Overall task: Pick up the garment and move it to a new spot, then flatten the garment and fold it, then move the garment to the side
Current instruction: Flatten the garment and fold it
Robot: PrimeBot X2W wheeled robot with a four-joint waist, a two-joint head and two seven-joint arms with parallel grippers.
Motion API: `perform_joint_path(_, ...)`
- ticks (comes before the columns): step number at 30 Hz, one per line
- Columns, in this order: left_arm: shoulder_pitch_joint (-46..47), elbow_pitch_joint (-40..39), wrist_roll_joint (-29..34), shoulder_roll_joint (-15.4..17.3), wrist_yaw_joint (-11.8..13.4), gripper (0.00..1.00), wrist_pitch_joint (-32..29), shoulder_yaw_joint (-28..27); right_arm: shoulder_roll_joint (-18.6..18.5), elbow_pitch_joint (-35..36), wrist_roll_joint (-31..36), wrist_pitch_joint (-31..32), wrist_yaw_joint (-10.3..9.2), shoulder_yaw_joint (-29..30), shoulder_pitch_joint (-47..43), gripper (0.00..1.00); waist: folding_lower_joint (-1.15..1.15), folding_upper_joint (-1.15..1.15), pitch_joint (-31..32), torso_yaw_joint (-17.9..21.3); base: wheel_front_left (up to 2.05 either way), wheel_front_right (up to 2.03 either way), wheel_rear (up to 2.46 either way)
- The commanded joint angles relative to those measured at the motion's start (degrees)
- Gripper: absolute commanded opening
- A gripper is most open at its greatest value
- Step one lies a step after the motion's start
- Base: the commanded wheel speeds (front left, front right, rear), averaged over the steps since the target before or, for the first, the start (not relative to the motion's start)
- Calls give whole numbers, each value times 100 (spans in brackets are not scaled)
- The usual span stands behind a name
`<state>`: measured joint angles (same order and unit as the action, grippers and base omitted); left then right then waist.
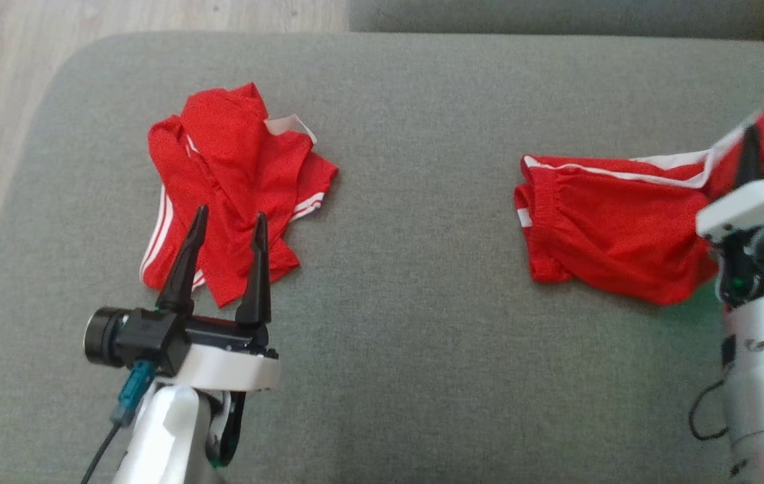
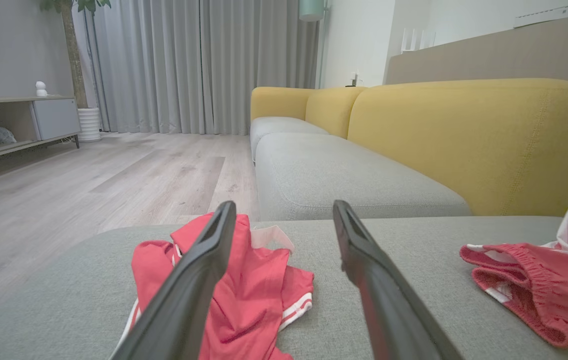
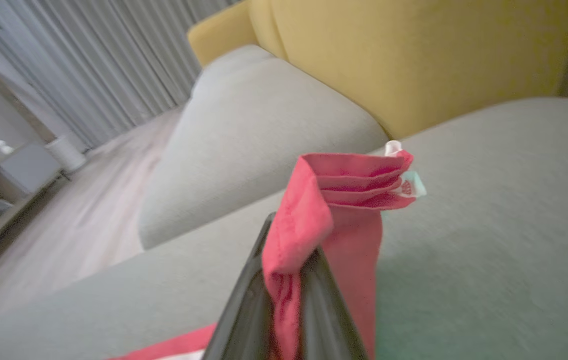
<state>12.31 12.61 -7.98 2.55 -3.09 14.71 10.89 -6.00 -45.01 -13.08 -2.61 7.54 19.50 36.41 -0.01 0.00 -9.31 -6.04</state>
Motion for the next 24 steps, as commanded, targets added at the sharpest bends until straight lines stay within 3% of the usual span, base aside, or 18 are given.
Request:
perform_joint_path(1,8,-151,41,33,-2,100,29,-230,51,281,-113,-52,-5,-251,93,0,1,0,94,-43,0,0,0)
perform_joint_path(11,-219,-106,2,33,19,100,29,-190,293,1190,-1290,107,-5,-1849,-430,0,1,0,419,-354,0,0,0)
perform_joint_path(16,-278,-83,22,33,14,100,29,-196,309,1102,-1423,136,-5,-2827,-848,0,1,0,499,-490,0,0,0)
perform_joint_path(21,-303,-81,45,33,14,100,29,-229,310,684,-951,67,-5,-3509,-1154,0,1,0,532,-464,0,0,0)
perform_joint_path(22,-303,-76,46,34,10,100,29,-234,284,593,-723,-43,-5,-3608,-1160,24,1,0,530,-436,0,0,0)
perform_joint_path(23,-295,-72,48,34,6,100,29,-237,271,491,-509,-129,-5,-3692,-1165,100,1,0,526,-409,0,0,0)
perform_joint_path(24,-283,-70,49,34,2,100,29,-237,270,400,-339,-219,-5,-3740,-1163,100,1,0,520,-377,0,0,0)
